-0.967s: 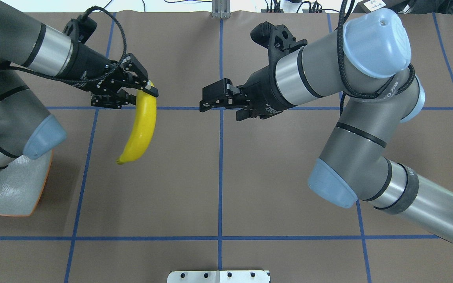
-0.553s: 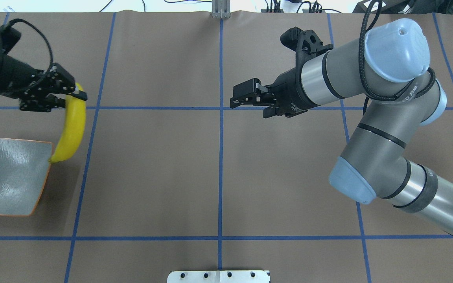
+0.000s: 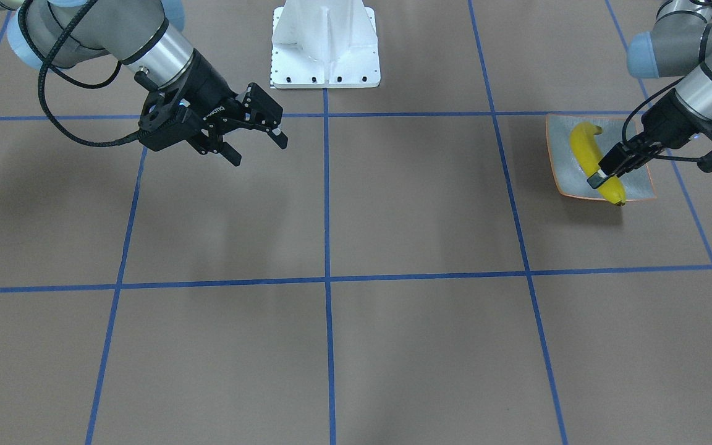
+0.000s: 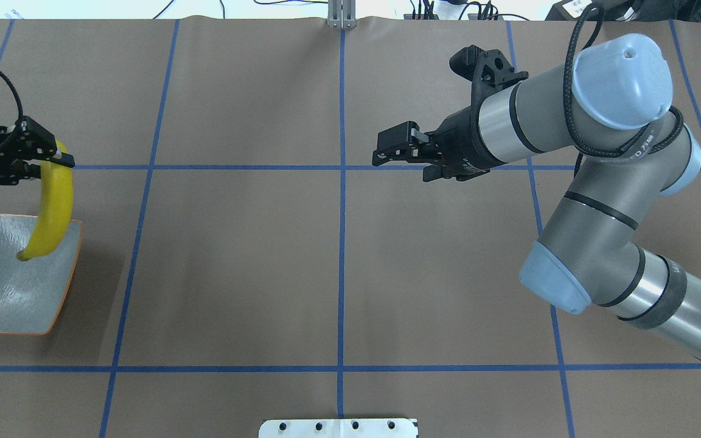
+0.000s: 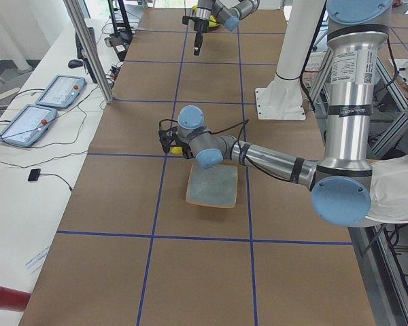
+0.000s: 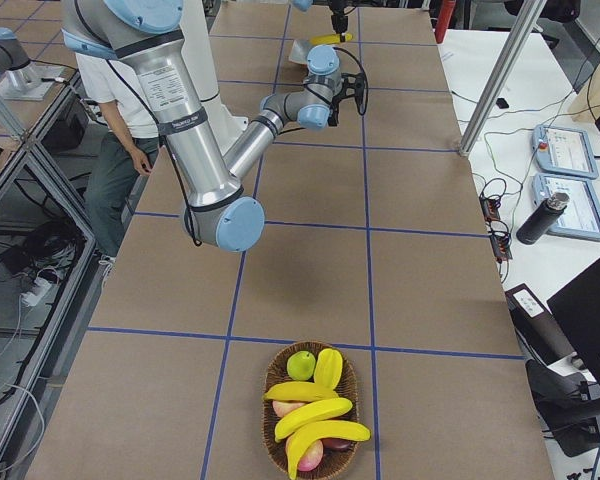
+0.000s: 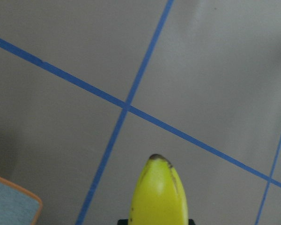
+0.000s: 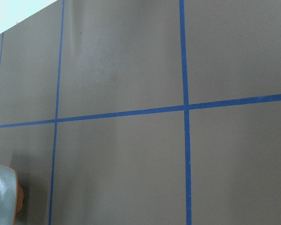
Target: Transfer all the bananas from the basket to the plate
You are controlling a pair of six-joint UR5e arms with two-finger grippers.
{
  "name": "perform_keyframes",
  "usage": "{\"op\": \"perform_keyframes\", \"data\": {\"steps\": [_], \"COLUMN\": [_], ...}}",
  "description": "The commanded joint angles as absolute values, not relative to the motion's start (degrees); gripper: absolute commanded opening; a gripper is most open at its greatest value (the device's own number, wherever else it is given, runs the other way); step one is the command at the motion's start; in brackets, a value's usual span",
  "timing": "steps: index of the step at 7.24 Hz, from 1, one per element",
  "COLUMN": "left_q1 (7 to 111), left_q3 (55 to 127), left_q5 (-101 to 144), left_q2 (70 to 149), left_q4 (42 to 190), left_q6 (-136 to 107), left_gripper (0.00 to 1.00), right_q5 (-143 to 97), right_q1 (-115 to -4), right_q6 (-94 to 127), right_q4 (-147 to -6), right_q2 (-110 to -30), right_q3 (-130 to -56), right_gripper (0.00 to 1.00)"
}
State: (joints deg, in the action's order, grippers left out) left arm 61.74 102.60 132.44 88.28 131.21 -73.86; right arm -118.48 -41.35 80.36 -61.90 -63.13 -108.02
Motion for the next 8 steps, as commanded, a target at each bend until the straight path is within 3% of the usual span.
{"op": "perform_keyframes", "data": {"steps": [1,8], "left_q1": [61.52,55.02], "left_q3": [102.57,102.66], "left_q5": [129.12,120.85], "left_q2": [83.61,80.16], "left_q4": [126.76,122.87], "left_q6": [-60.88,-59.77], "left_gripper": [0.00,0.00], "right_q5": [-117.34,-117.16], "right_q1": [-41.22,-41.04], "right_q6": [80.33,81.74], "right_q4": [-61.61,-61.61], "right_q2": [-63.37,-63.54], "right_q3": [-106.62,-106.08], "right_gripper": [1.00,1.00]}}
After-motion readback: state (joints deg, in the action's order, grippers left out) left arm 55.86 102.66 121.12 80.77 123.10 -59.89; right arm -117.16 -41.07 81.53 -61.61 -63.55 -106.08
